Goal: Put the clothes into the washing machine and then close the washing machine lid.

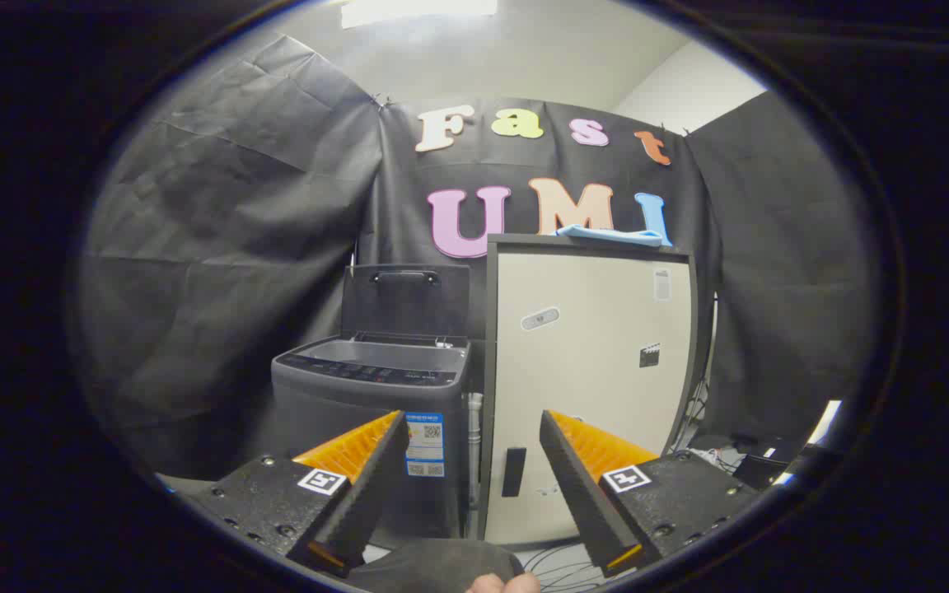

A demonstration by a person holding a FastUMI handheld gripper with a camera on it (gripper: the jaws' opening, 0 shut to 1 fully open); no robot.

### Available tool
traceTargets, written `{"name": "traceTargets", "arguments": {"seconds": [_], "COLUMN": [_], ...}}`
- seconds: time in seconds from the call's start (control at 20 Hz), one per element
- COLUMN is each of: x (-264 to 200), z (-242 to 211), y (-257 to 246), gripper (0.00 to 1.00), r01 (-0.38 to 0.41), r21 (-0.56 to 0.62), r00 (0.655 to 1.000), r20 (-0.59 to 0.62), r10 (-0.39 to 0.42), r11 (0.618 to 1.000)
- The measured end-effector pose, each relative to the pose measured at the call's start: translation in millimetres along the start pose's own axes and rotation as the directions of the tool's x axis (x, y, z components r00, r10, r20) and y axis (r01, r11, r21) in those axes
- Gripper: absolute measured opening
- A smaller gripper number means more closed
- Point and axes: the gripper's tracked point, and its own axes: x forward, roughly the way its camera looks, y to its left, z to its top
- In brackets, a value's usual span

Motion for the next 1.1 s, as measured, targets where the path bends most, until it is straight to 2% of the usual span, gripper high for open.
{"name": "traceTargets", "arguments": {"seconds": [1.1], "x": [0.2], "z": [1.9], "y": [-1.3], "gripper": [0.97], "r01": [0.004], "r21": [0.004], "r00": [1.000], "r20": [0.010], "r10": [-0.004], "r11": [1.000]}}
